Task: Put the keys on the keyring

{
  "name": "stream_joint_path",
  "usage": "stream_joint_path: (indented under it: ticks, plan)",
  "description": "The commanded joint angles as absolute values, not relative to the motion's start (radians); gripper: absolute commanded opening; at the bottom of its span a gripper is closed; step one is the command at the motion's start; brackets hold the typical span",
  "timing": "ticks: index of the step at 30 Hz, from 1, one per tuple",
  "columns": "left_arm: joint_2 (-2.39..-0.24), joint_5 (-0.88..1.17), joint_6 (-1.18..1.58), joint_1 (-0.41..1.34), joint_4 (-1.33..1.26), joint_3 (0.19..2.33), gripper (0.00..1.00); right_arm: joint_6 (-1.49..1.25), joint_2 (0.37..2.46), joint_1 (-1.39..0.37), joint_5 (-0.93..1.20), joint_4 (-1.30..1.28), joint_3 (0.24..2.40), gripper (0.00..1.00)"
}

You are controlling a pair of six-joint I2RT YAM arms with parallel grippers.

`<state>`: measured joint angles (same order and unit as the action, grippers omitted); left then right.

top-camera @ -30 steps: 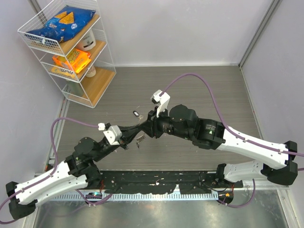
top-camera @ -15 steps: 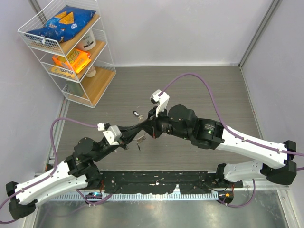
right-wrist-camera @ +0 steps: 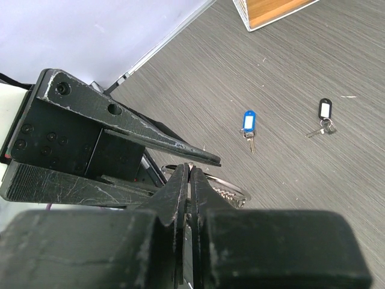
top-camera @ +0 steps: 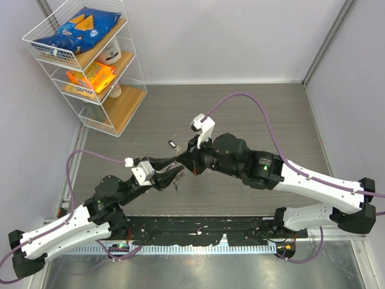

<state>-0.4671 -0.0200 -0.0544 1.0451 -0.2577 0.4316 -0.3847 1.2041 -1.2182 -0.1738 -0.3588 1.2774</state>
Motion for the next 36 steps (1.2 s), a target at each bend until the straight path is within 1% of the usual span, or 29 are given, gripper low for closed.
stream_joint_path:
  ticks: [1, 8, 27, 36]
  plan:
    - [-0.462, -0.005, -0.048, 1.048, -0.313, 0.426, 0.41, -0.367, 1.166, -1.224, -0.199, -0.279, 1.315, 0.06]
    - [-0.451, -0.014, -0.049, 1.046, -0.321, 0.416, 0.43, -0.367, 1.163, -1.226, -0.196, -0.279, 1.313, 0.05]
    - [-0.410, -0.066, -0.052, 1.046, -0.341, 0.403, 0.41, -0.357, 1.166, -1.233, -0.179, -0.281, 1.315, 0.06]
    - [-0.403, -0.072, -0.052, 1.048, -0.344, 0.405, 0.37, -0.353, 1.172, -1.238, -0.176, -0.282, 1.319, 0.06]
